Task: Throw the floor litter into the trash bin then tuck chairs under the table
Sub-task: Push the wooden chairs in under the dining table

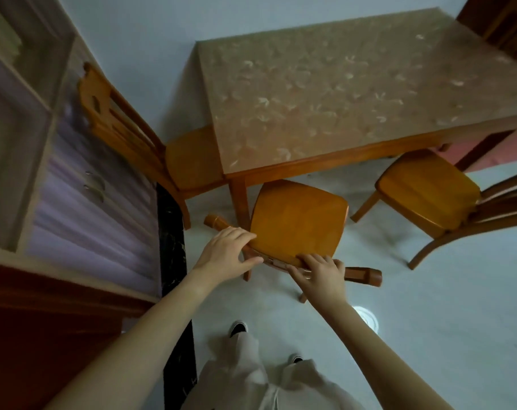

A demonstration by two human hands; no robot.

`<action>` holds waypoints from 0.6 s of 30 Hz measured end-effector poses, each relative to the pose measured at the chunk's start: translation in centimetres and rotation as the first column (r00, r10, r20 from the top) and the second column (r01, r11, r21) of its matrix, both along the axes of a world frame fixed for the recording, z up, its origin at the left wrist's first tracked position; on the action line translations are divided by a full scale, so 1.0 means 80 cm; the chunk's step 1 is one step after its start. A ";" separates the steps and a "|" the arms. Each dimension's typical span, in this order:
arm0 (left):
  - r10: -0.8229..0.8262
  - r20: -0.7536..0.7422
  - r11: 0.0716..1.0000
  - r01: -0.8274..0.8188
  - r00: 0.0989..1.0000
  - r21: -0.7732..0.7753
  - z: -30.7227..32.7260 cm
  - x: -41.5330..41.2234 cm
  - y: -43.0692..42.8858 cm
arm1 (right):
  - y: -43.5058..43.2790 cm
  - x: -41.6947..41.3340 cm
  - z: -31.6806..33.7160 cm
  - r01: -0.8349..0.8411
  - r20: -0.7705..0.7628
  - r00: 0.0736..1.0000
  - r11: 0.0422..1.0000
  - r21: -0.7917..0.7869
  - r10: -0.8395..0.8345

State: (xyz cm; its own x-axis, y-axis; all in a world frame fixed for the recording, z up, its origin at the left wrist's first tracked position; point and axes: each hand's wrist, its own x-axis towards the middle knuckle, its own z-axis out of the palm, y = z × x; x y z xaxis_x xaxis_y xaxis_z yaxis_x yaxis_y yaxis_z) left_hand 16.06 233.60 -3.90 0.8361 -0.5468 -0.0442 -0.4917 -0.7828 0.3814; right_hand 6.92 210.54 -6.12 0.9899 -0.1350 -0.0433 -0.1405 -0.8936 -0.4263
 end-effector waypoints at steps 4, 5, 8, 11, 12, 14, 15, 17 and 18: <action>-0.157 -0.036 0.987 0.158 0.987 0.019 -0.014 0.041 0.003 | 0.006 -0.001 -0.010 0.122 0.110 0.985 0.988 0.096 -0.132; -0.174 -0.044 0.985 0.175 0.984 0.006 -0.017 0.049 0.001 | 0.006 0.000 -0.011 0.140 0.127 0.979 0.981 0.132 -0.157; -0.183 -0.041 0.981 0.180 0.982 -0.068 -0.027 0.062 -0.005 | 0.003 0.003 -0.013 0.186 0.158 0.964 0.966 0.181 -0.215; -0.147 0.022 0.980 0.149 0.989 -0.133 -0.039 0.062 -0.010 | -0.001 0.005 -0.015 0.199 0.141 0.964 0.962 0.188 -0.227; -0.132 0.038 0.978 0.137 0.990 -0.159 -0.044 0.061 -0.011 | -0.003 0.005 -0.015 0.200 0.148 0.962 0.961 0.193 -0.230; -0.104 0.058 0.973 0.114 0.993 -0.201 -0.049 0.057 -0.014 | -0.009 0.005 -0.015 0.206 0.164 0.956 0.955 0.212 -0.242; -0.092 0.063 0.971 0.103 0.994 -0.216 -0.050 0.056 -0.017 | -0.013 0.005 -0.015 0.205 0.163 0.956 0.954 0.218 -0.242; -0.068 0.063 0.968 0.081 0.996 -0.239 -0.050 0.050 -0.027 | -0.024 0.004 -0.016 0.189 0.158 0.961 0.957 0.220 -0.226; -0.057 0.058 0.967 0.070 0.997 -0.246 -0.049 0.046 -0.033 | -0.032 0.003 -0.016 0.181 0.152 0.964 0.958 0.222 -0.217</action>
